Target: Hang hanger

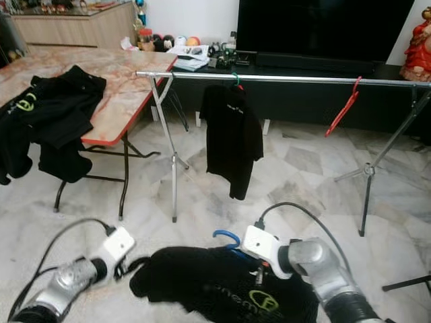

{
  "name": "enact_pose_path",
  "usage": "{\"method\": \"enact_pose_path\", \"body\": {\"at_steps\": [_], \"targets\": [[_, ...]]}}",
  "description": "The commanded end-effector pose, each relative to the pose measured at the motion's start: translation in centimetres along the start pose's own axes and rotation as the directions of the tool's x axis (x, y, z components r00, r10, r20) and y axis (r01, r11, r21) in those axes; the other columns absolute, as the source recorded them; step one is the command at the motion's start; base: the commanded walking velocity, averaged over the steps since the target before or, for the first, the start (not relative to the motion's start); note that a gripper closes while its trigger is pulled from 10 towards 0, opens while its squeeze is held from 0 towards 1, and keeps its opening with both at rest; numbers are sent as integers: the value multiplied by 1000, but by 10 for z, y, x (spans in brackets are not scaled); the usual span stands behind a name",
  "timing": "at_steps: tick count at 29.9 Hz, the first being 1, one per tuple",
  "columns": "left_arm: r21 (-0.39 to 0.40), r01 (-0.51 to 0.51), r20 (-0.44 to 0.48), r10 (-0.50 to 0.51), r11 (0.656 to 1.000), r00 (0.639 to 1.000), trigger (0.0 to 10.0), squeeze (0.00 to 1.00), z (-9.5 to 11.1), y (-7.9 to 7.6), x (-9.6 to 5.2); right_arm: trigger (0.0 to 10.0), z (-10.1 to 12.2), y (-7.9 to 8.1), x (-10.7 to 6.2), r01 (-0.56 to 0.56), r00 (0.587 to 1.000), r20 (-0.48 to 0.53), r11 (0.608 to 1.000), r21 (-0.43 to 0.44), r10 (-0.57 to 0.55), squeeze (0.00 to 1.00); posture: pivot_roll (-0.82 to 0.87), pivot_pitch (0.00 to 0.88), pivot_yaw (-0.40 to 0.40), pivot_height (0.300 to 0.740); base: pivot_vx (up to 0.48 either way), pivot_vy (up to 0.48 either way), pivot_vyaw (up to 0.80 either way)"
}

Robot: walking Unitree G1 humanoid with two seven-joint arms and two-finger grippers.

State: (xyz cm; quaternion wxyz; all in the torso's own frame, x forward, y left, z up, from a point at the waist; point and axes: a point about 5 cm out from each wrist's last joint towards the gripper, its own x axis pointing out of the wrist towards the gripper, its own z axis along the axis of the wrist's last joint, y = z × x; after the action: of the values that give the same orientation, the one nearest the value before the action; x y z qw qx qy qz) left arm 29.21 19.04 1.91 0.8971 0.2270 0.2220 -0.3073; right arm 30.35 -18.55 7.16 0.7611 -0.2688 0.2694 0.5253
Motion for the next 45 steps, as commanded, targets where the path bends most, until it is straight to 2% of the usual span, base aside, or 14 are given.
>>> {"method": "enact_pose_path", "body": {"at_steps": [1,3,7,20,23,26,38,39,40,45], "targets": [[18,36,-6,-36,999,999,10000,0,3,1,0,10000,14,-6,-3,-1,1000,6,996,-84,1,0,63,0,-8,740,0,0,0],[59,111,-50,-109,992,993,10000,0,0,-3,-2,10000,18,-4,-4,-31,999,15,994,-100,33,0,69,0,-11,740,0,0,0],[70,119,-61,-115,990,991,10000,0,0,-3,-2,10000,24,-3,-6,-50,998,34,992,-116,54,0,68,0,-14,740,0,0,0],[27,173,-103,-170,984,980,10000,0,-3,-11,4,10000,46,-8,-17,-65,993,86,983,-173,81,0,61,0,-30,740,0,0,0],[24,176,-113,-172,984,979,10000,0,-3,-12,6,10000,49,-9,-17,-63,992,92,982,-180,81,0,57,0,-31,740,0,0,0],[16,228,-132,-224,974,966,10000,0,-3,-16,8,10000,52,-8,-13,-68,991,100,982,-178,87,0,56,3,-33,740,0,0,0],[-5,184,-117,-183,983,976,9804,0,3,-18,16,10000,59,-10,-18,-68,989,118,980,-185,91,0,40,12,-42,740,0,0,0],[-5,184,-117,-183,983,976,5608,0,3,-19,16,10000,59,-10,-18,-67,989,117,980,-185,90,0,39,14,-42,740,0,0,0],[-6,184,-117,-183,983,976,0,0,3,-19,16,10000,59,-11,-18,-65,989,117,980,-186,88,0,39,14,-42,740,0,0,0],[-12,170,-112,-170,985,979,0,0,4,-18,17,10000,60,-12,-18,-59,990,117,981,-184,81,0,29,24,-50,740,0,0,0]]}}
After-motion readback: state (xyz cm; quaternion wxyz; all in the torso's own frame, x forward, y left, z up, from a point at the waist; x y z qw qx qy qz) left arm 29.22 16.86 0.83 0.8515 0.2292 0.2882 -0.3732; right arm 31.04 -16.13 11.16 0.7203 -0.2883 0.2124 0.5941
